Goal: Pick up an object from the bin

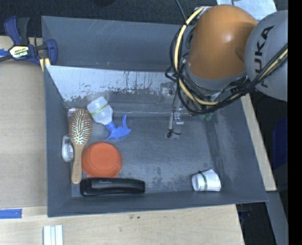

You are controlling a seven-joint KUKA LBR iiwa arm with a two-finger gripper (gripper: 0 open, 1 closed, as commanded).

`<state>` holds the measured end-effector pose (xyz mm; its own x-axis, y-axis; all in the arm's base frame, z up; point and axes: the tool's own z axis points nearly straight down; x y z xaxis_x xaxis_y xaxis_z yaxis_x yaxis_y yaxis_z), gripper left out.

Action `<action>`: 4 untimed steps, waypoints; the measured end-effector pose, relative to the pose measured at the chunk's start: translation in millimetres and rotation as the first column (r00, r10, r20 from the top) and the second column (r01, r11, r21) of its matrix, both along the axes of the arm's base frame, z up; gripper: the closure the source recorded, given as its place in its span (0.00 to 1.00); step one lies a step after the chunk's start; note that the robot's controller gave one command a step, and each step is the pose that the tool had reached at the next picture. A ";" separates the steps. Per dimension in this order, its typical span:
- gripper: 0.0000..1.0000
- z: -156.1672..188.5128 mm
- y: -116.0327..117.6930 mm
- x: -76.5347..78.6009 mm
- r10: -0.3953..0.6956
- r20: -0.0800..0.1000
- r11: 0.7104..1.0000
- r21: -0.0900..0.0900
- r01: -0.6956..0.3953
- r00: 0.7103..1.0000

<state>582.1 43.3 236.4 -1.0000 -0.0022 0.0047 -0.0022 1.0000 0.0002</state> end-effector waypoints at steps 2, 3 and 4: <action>0.00 -93.7 51.2 11.2 0.192 0.012 0.981 -0.001 -0.192 0.981; 0.00 -74.7 85.8 35.0 0.327 0.016 0.945 -0.002 -0.327 0.945; 0.00 -102.7 93.6 35.7 -0.073 0.007 0.997 0.001 0.073 0.997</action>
Offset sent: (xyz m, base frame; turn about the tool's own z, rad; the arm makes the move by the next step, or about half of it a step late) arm 0.0157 0.0882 -0.1664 -0.3327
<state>617.8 136.9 133.8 -0.9975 0.0711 -0.0024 0.0711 0.9975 0.0016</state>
